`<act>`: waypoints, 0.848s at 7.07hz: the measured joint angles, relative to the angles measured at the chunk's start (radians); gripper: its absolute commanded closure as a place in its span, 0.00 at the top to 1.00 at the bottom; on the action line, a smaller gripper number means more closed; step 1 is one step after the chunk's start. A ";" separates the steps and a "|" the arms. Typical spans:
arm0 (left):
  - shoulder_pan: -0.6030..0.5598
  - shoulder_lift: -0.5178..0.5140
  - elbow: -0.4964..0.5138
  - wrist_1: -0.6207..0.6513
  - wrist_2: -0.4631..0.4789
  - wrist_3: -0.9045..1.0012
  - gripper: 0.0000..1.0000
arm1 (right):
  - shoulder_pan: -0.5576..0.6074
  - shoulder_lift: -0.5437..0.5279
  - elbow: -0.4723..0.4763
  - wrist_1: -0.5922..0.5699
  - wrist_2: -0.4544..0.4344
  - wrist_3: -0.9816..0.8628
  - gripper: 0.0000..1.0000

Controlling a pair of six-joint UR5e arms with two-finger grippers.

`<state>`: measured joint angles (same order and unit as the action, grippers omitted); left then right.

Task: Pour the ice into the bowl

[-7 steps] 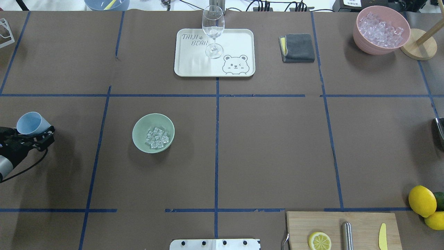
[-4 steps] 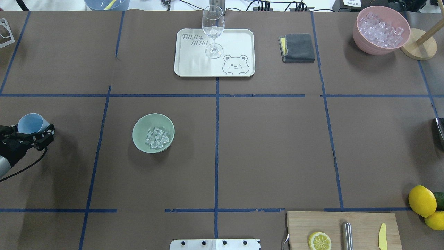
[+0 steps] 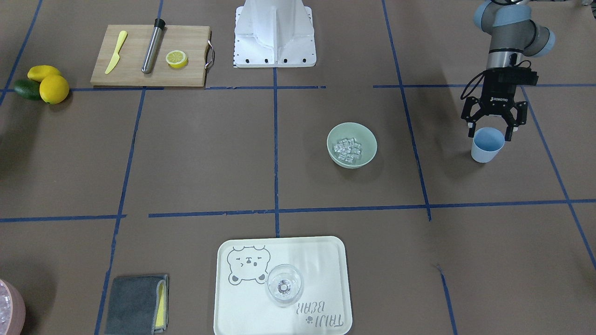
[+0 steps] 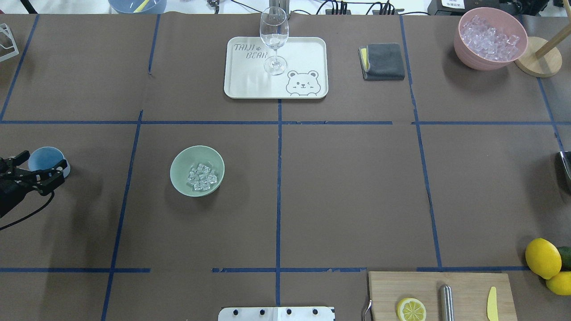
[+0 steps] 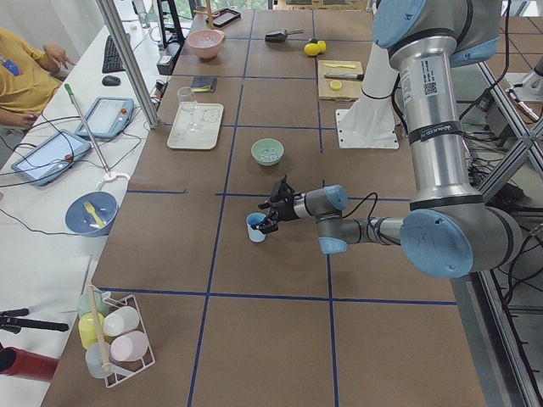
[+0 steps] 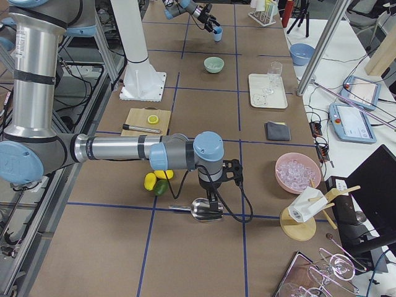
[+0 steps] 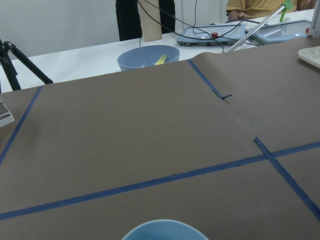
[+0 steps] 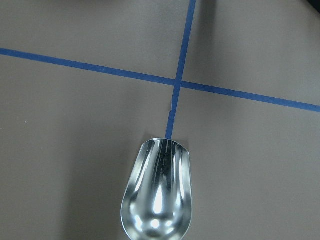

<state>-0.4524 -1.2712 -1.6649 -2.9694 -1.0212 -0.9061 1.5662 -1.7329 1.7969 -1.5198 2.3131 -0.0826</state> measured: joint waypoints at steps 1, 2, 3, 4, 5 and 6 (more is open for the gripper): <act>-0.033 0.004 -0.005 0.000 -0.041 0.035 1.00 | 0.000 0.001 0.001 0.001 0.000 0.000 1.00; -0.088 0.004 -0.012 0.000 -0.093 0.090 1.00 | 0.000 0.001 0.004 0.001 0.001 0.000 1.00; -0.153 0.001 -0.017 0.000 -0.164 0.149 1.00 | 0.000 0.000 0.011 0.000 0.003 0.001 1.00; -0.233 -0.005 -0.018 0.002 -0.265 0.228 1.00 | 0.000 0.000 0.020 0.000 0.007 0.002 1.00; -0.340 -0.009 -0.019 0.015 -0.403 0.329 1.00 | 0.000 0.002 0.033 0.000 0.016 0.003 1.00; -0.464 -0.019 -0.019 0.051 -0.557 0.432 1.00 | 0.000 0.003 0.049 0.000 0.025 0.003 1.00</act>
<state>-0.9168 -1.2898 -1.6842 -2.9189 -1.5777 -0.4736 1.5662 -1.7295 1.8461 -1.5198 2.3385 -0.0798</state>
